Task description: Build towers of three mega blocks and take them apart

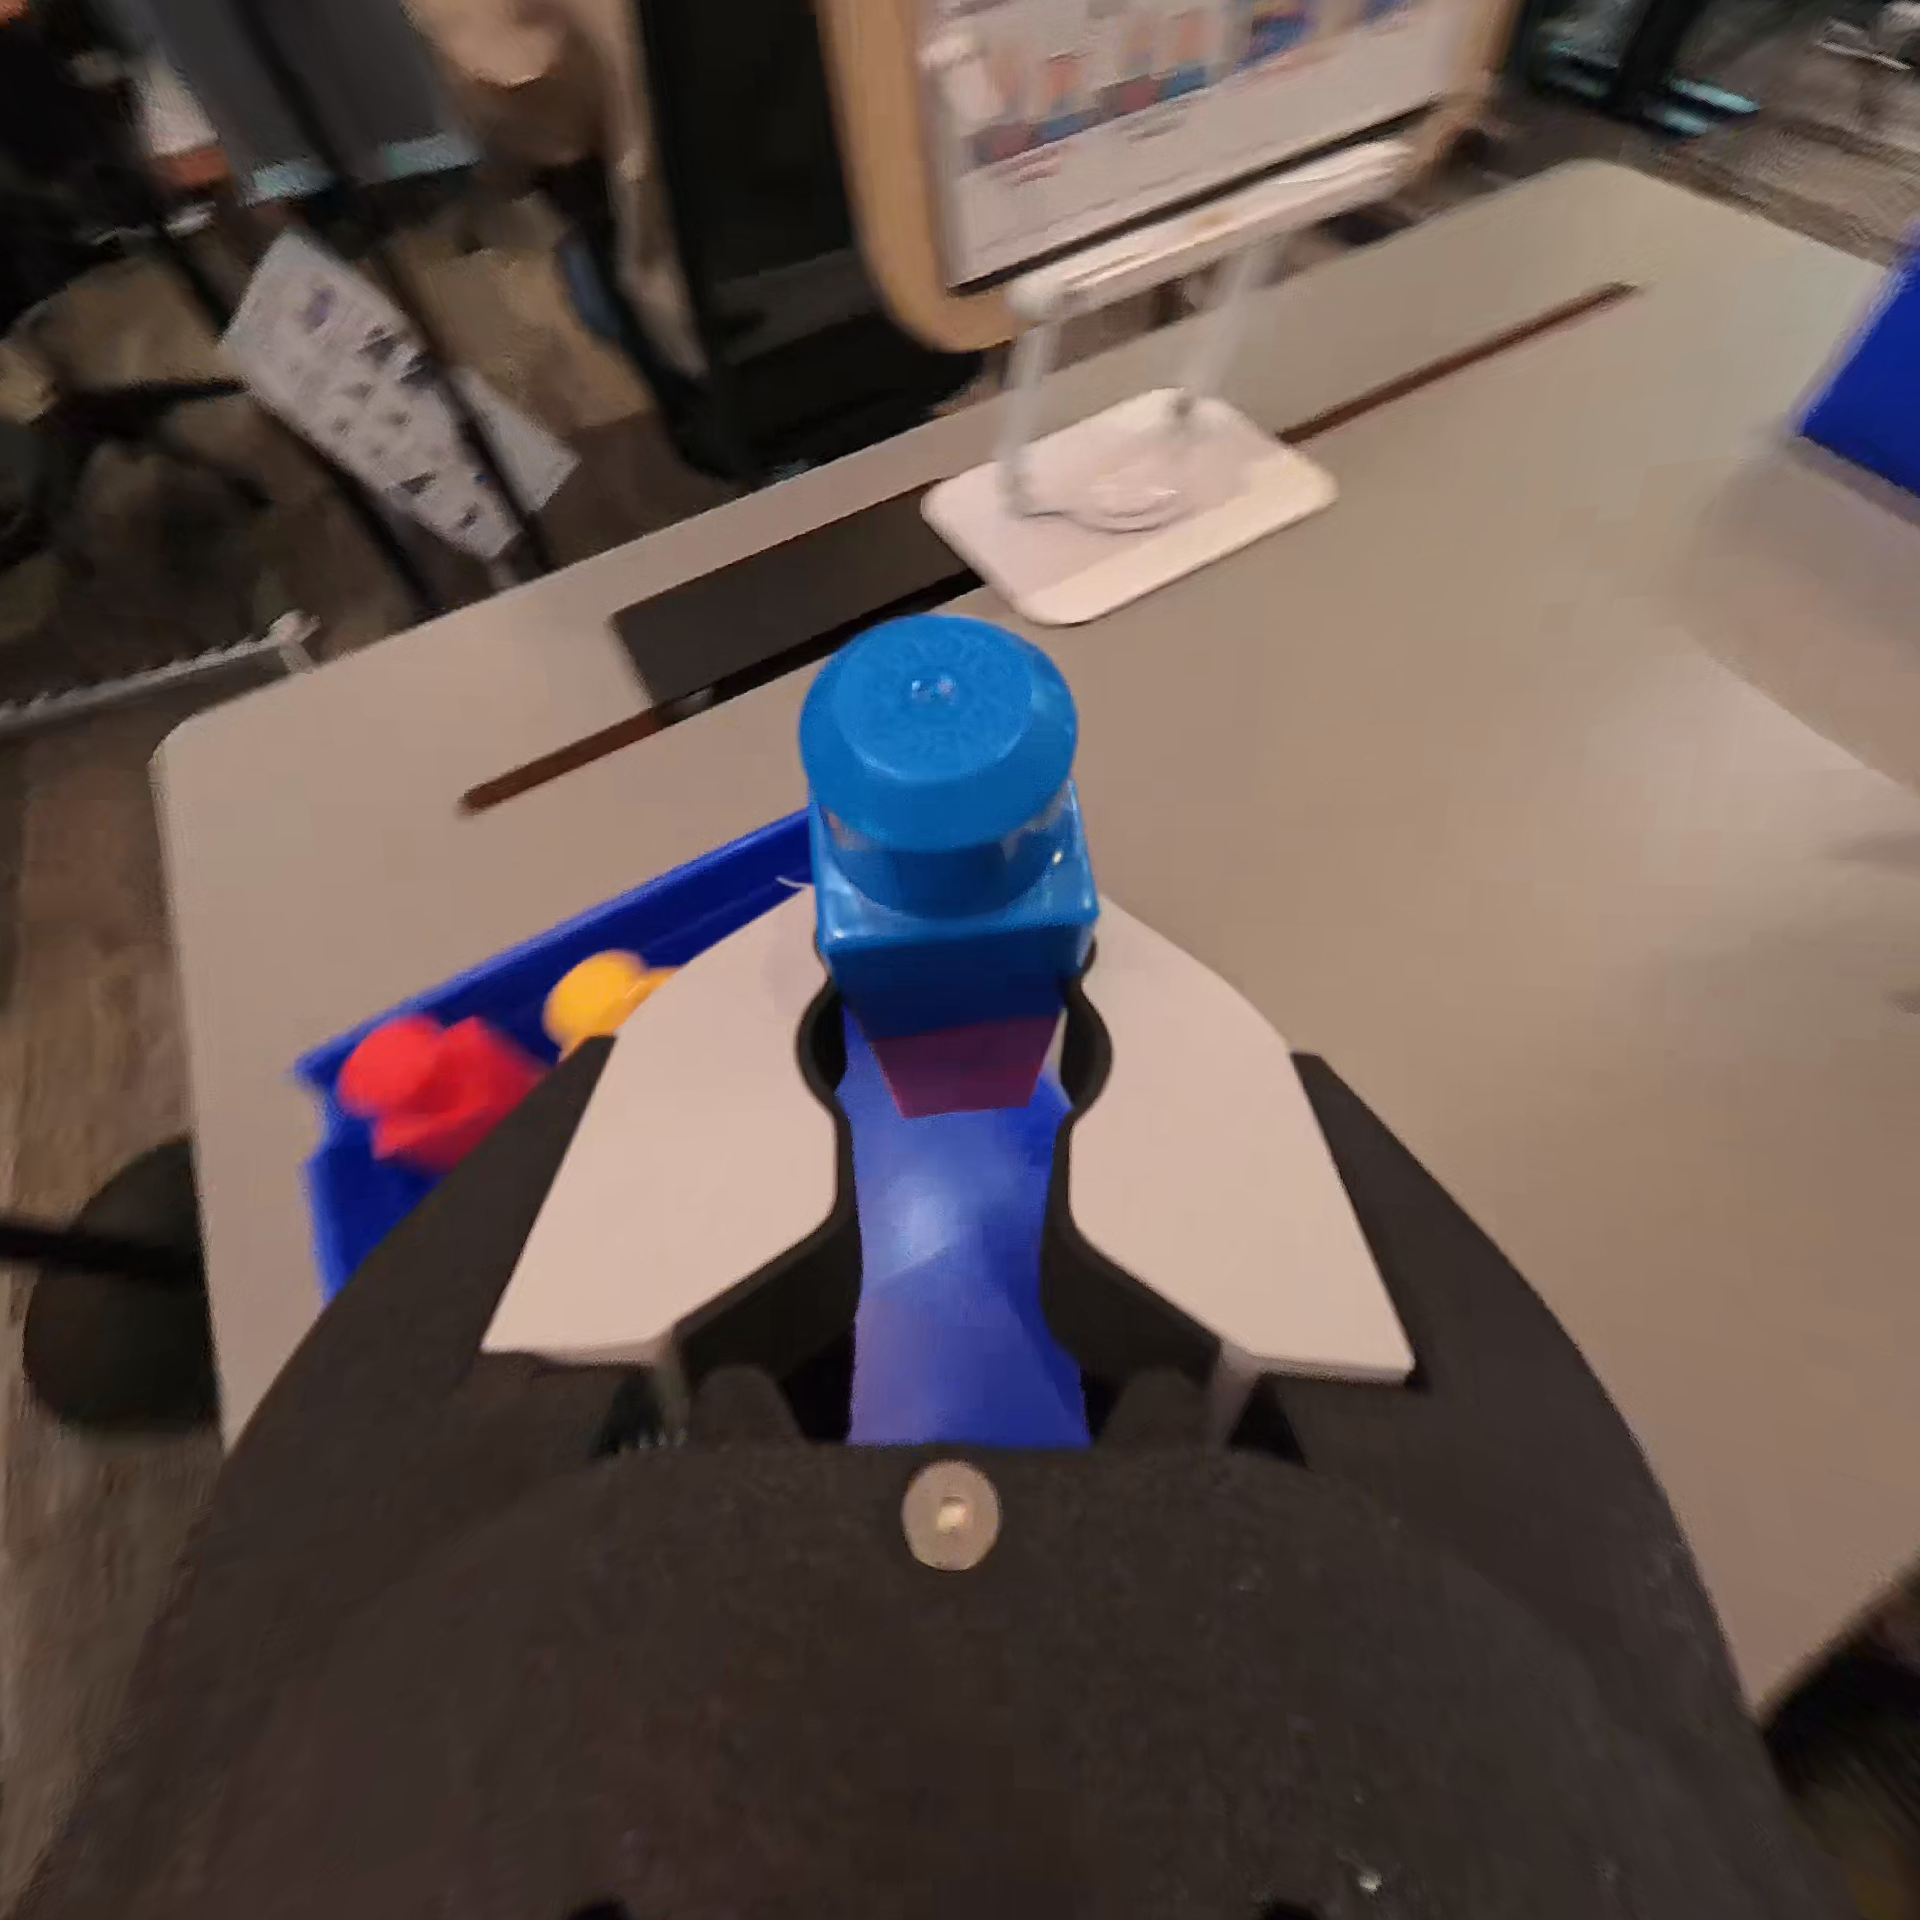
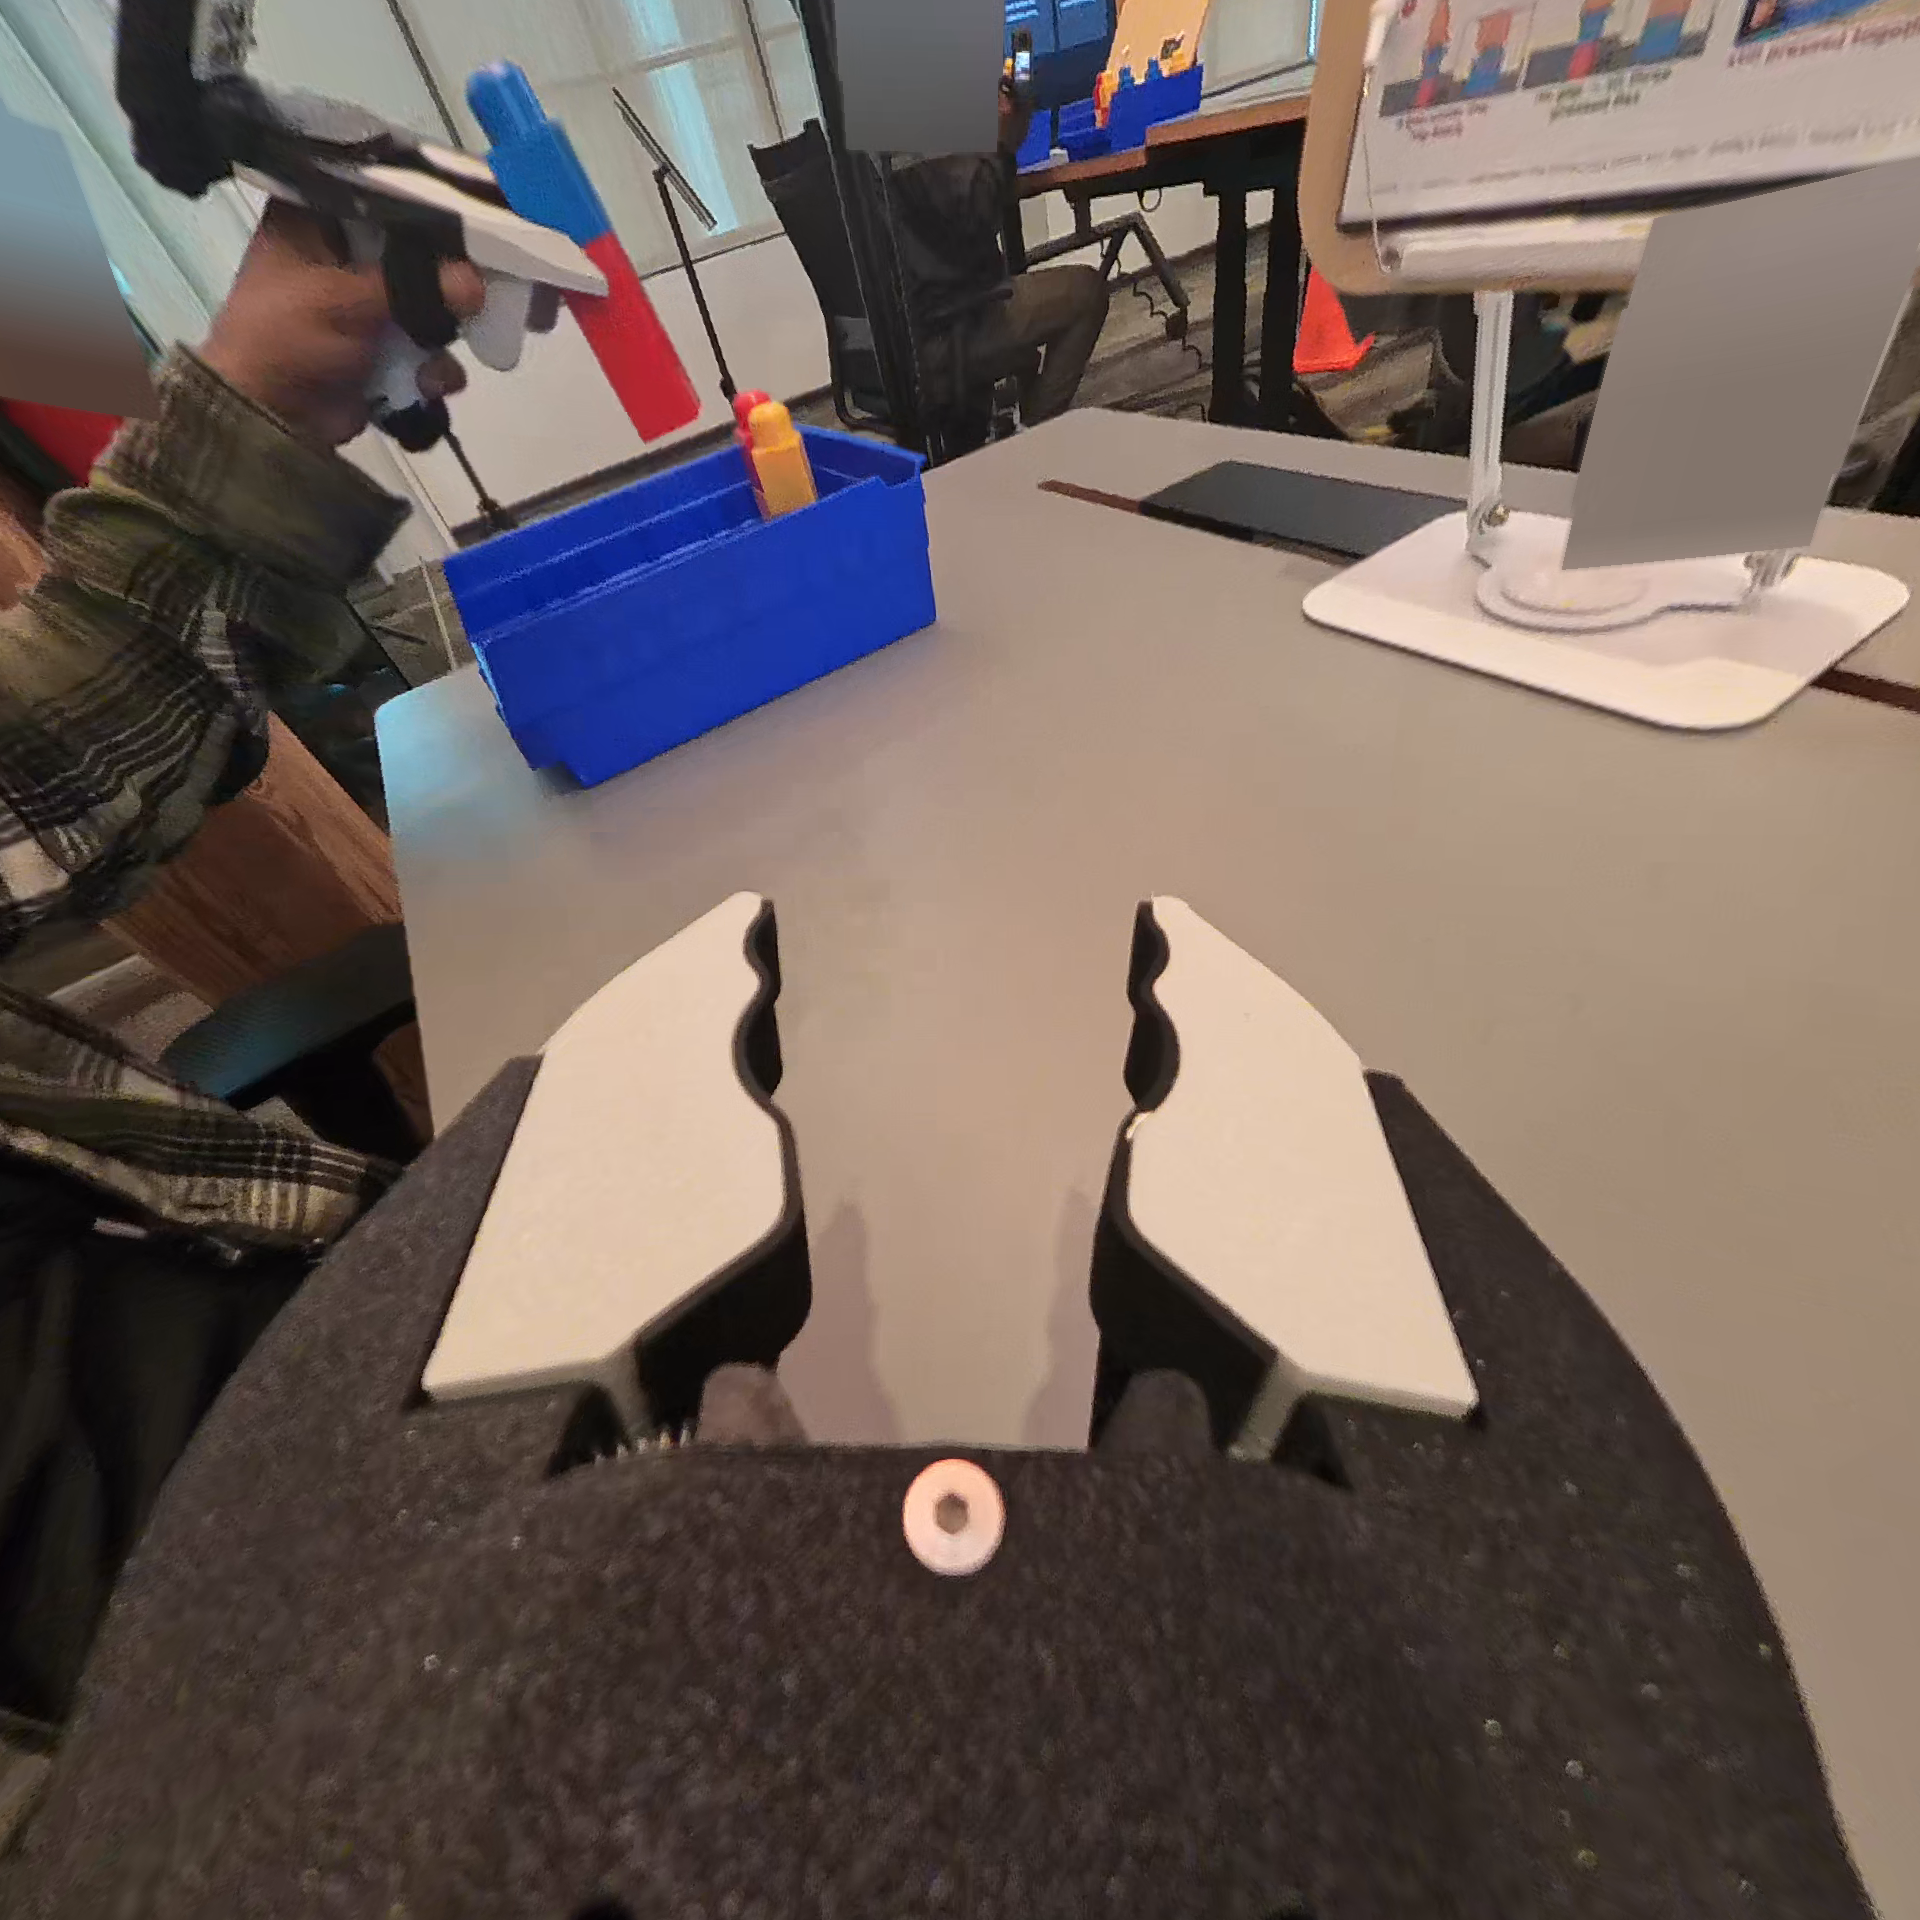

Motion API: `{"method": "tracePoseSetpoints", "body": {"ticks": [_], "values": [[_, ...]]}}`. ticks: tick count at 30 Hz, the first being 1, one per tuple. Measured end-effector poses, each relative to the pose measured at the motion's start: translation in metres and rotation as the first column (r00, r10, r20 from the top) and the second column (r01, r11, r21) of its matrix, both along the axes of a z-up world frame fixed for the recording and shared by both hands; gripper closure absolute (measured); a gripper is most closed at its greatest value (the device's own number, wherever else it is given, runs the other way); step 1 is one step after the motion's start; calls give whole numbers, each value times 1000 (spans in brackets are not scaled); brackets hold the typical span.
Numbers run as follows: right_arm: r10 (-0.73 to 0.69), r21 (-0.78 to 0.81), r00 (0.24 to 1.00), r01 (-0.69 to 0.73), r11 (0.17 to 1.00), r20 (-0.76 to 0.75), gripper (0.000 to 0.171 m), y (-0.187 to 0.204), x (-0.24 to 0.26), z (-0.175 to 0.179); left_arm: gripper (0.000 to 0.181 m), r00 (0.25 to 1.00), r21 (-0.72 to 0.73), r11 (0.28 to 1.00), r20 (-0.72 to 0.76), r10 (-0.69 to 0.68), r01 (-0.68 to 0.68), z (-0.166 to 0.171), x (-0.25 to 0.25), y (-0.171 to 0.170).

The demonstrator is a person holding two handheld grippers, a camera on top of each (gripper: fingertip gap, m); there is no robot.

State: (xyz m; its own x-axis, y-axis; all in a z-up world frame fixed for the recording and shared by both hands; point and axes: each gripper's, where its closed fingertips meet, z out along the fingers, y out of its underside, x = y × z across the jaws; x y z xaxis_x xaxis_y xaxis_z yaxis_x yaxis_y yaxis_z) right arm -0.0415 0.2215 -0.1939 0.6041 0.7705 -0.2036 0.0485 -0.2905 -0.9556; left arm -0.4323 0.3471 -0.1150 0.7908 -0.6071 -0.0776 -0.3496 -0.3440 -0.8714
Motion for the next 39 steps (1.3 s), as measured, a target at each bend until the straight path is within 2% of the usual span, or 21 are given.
{"method": "tracePoseSetpoints", "body": {"ticks": [2,5,9,14,19,24,27,30,33,34,39], "values": [[8,21,1000,-8,1000,15,107,1,-2,13,144,988,13,988,-5,-156,156,15,52,-18],[15,54,1000,-17,998,24,107,2,-6,30,144,915,-28,914,24,-403,404,10,136,-49],[55,75,998,-56,996,13,107,-2,-19,44,144,759,-101,752,71,-647,651,-31,237,-89],[147,71,989,-148,986,23,108,-6,-41,50,144,603,-195,577,118,-789,793,-81,312,-125],[277,51,960,-279,959,28,110,-6,-63,49,144,523,-254,484,113,-845,837,-102,333,-144],[420,-23,904,-420,907,83,119,-9,-81,36,144,477,-253,434,141,-868,865,-101,335,-151],[480,-10,873,-481,877,82,140,-12,-89,36,143,445,-230,404,166,-880,885,-95,333,-155],[476,31,880,-476,879,14,142,-8,-90,48,143,448,-174,418,213,-868,892,-85,333,-152],[435,94,896,-427,899,-89,142,0,-86,64,119,479,-165,449,289,-829,878,-87,331,-146],[417,110,901,-406,907,-121,142,3,-84,69,116,487,-167,458,309,-817,873,-90,331,-144],[413,94,895,-403,910,-166,143,7,-86,64,118,482,-125,476,412,-773,870,-96,333,-142]]}}
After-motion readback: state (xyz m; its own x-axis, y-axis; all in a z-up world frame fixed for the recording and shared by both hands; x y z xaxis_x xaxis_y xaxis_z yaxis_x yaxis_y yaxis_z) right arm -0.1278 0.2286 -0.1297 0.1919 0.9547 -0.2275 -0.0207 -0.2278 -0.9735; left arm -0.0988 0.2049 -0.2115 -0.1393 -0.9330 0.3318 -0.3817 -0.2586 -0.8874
